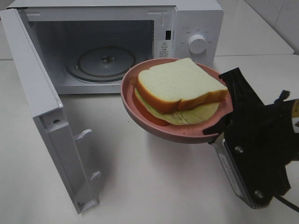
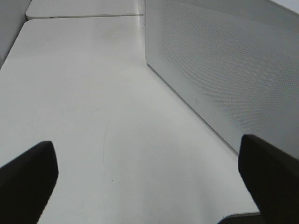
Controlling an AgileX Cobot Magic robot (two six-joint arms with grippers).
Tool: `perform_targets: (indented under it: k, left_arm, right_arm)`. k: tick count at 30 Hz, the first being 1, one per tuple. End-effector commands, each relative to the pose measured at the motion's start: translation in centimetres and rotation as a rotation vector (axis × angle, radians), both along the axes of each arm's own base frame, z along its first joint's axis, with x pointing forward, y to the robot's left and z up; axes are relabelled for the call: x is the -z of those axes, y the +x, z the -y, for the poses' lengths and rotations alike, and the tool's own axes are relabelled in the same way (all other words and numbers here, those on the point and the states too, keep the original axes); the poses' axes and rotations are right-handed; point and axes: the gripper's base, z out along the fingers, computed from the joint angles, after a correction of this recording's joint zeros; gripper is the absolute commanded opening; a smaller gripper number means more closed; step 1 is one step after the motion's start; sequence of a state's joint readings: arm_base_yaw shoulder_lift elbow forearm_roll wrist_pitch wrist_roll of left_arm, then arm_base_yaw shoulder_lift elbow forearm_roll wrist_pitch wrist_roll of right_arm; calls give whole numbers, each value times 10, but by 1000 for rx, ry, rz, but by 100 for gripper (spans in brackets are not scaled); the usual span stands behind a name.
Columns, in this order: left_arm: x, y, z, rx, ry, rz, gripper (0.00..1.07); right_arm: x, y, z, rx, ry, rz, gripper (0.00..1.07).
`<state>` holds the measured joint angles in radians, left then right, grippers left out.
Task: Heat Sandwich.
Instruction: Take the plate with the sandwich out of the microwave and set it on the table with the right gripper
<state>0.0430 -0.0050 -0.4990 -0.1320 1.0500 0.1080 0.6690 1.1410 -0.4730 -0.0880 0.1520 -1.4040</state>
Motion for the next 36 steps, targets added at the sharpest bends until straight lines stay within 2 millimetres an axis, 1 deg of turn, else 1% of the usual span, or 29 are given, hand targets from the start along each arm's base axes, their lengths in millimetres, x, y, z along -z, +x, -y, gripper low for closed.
perform_targets:
  k: [1,3,6,10,15,16,21,29,36]
  left_arm:
    - [1,-2,0,-8,-6,27,103]
    - [1,-2,0,-8,-6,27,103]
    - [1,-2,0,-8,-6,27,103]
    - [1,-2,0,-8,-6,27,103]
    - [1,-2,0,-8,-6,27,103]
    - [1,-2,0,-8,-6,27,103]
    - [1,-2,0,-8,-6,27,103]
    - [1,-2,0,-8,-6,27,103]
    - [1,-2,0,-8,-6,27,103]
  right_arm:
    - [-7,-5,6,1,20,38,2]
    - [-12,-14,13,9,32,48,2]
    - [-14,-19,17,16,33,46,2]
    - [-19,-31,28,23,24,44,3]
    - [-23,-39,37,31,-12,49,3]
    - [-25,-43,42,52,-19,45,3]
    - [-27,-49,51,107,-21,42,3]
    - [-28,-47,59,207,-33,61,0]
    - [-31,-40,69,372,-41,113,0]
